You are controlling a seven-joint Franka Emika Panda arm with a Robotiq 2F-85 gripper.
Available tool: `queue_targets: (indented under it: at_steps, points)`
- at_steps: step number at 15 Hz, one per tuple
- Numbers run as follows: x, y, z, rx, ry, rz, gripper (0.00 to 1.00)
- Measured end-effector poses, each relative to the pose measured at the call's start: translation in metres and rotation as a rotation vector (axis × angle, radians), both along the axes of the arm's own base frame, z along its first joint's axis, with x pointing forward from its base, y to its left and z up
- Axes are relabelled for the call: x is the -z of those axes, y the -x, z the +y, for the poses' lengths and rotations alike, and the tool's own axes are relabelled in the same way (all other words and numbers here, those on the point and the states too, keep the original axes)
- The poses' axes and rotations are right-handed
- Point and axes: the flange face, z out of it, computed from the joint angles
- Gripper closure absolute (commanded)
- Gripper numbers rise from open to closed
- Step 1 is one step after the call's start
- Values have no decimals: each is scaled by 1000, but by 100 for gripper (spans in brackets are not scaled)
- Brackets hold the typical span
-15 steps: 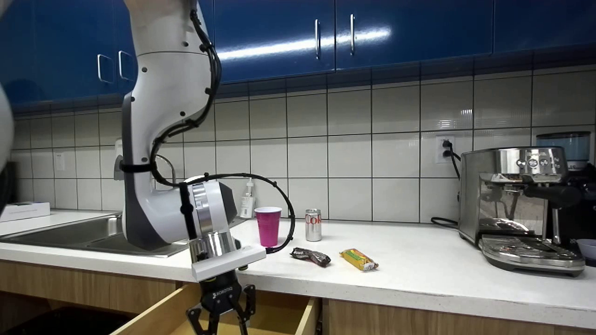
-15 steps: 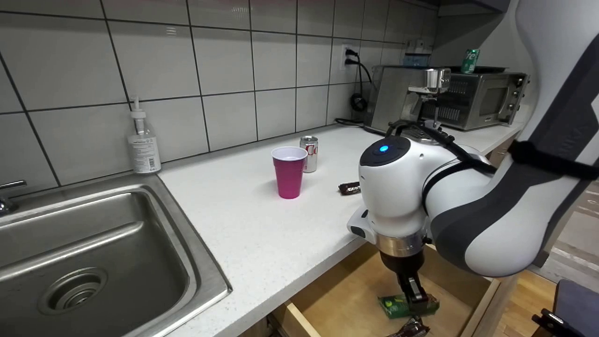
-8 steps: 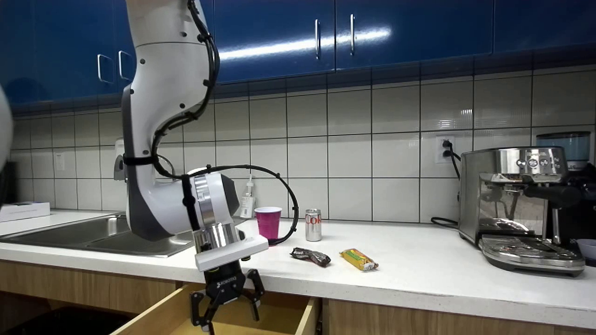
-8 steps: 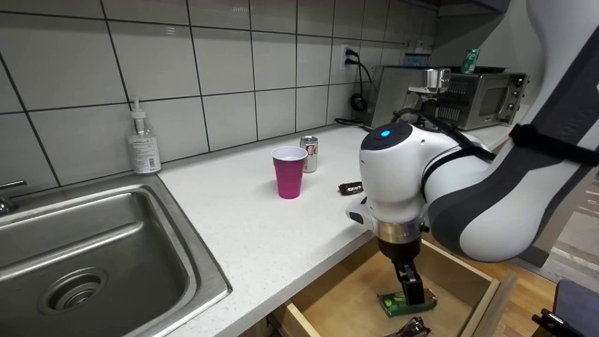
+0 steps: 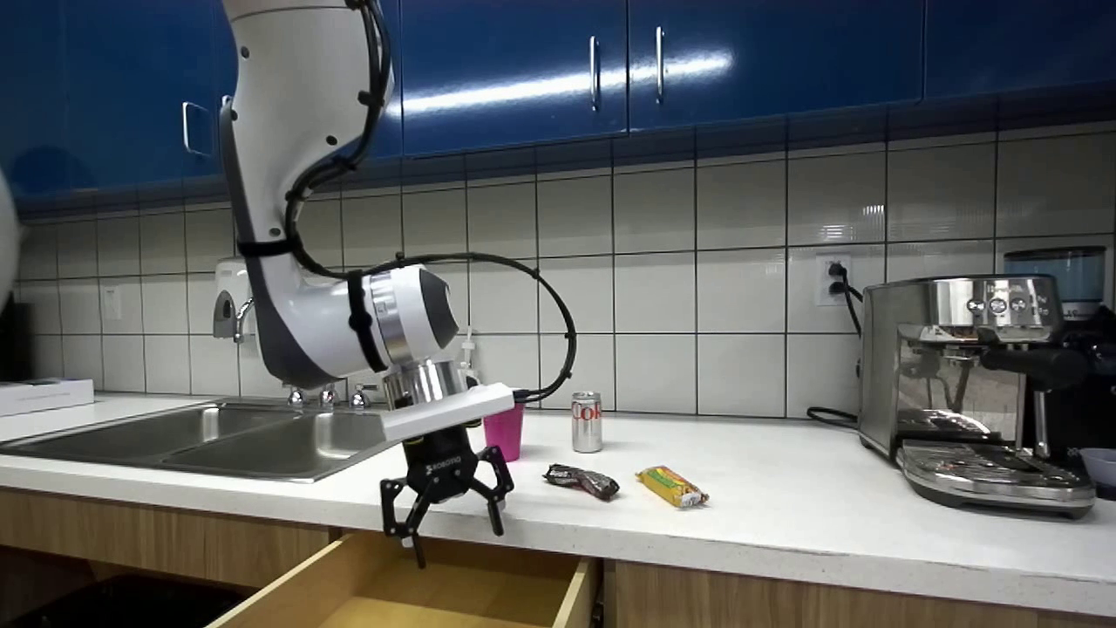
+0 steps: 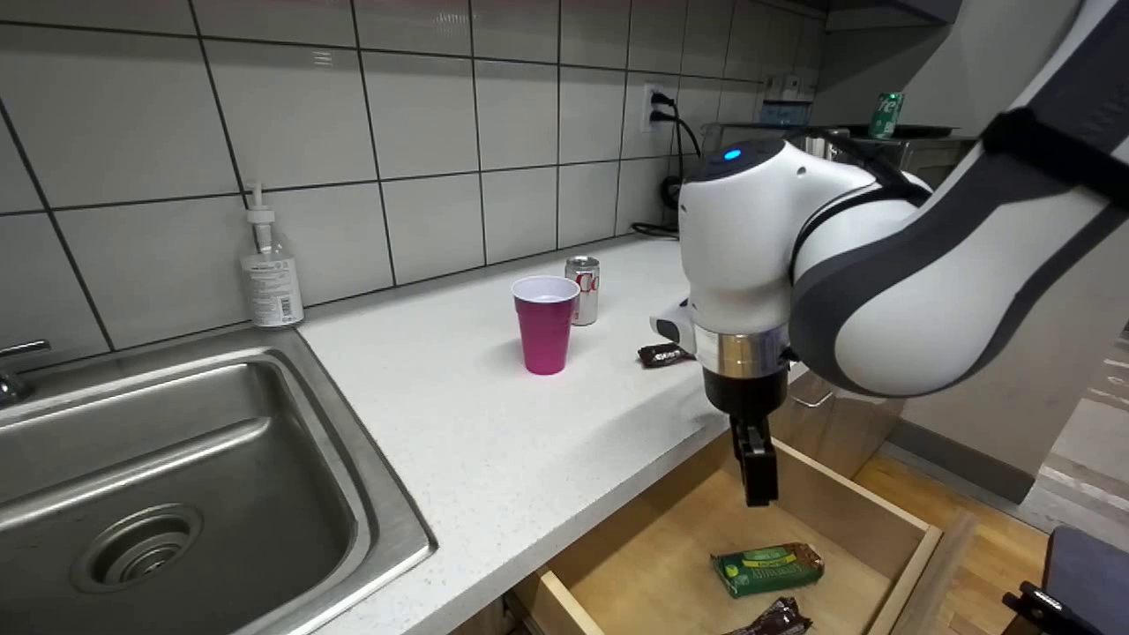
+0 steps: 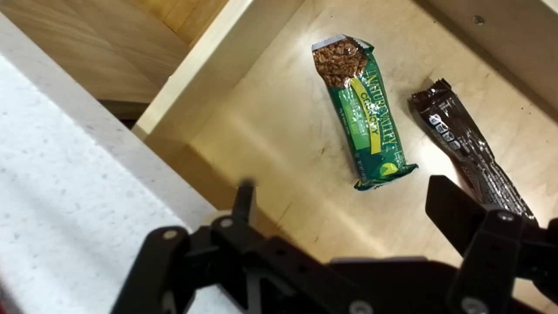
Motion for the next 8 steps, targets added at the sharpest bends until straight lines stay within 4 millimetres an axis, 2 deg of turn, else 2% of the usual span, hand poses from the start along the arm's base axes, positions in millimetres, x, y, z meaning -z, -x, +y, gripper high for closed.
queue_targets:
  at_steps: [4,8]
  points:
    - [-29,-24,-8,62,-2,-31,0]
    - [-50,-51,-20,86,8,-71,0]
